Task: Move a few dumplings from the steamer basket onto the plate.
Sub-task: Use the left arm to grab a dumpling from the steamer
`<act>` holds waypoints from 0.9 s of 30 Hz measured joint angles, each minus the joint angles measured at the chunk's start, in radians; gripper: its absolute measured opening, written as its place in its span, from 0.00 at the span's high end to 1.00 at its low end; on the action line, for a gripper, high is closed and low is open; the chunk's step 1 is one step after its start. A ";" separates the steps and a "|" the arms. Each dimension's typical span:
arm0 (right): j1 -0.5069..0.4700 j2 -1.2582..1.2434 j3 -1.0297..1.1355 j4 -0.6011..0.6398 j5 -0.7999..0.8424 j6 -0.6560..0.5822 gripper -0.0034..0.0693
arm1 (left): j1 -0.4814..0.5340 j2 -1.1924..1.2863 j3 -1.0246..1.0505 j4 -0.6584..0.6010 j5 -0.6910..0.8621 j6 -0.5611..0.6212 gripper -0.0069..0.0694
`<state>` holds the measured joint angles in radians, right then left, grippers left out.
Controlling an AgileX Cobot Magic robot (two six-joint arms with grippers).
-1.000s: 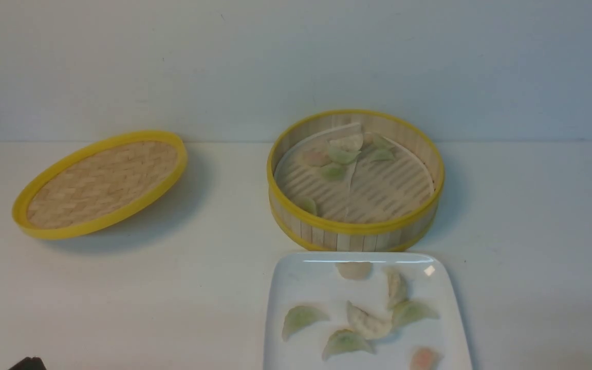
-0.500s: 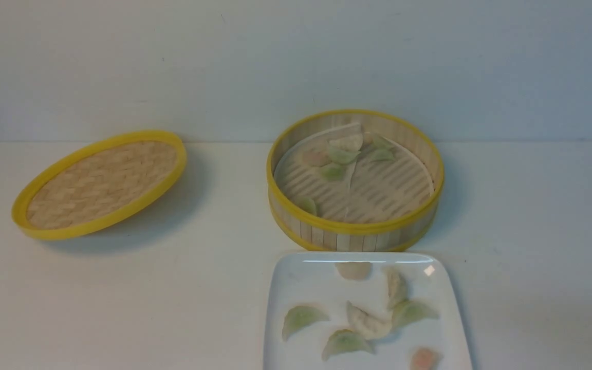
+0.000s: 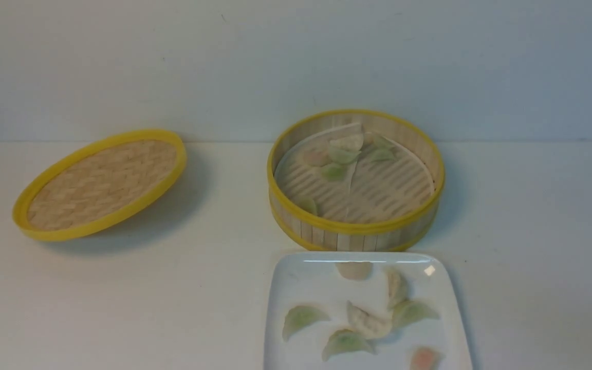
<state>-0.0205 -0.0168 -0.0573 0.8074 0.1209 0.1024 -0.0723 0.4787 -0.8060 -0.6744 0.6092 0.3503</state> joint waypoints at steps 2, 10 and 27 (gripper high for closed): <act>0.000 0.006 -0.096 -0.037 0.102 -0.048 0.97 | 0.000 0.126 -0.085 0.010 0.175 0.004 0.92; 0.000 0.318 -0.519 -0.208 0.661 -0.208 0.97 | 0.000 0.628 -0.268 0.040 0.488 0.098 0.92; 0.000 0.734 -0.802 -0.293 1.075 -0.335 0.97 | -0.352 1.193 -0.745 0.449 0.378 -0.042 0.91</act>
<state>-0.0202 0.7169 -0.8590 0.5146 1.1958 -0.2323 -0.4243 1.6717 -1.5510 -0.2255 0.9868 0.3086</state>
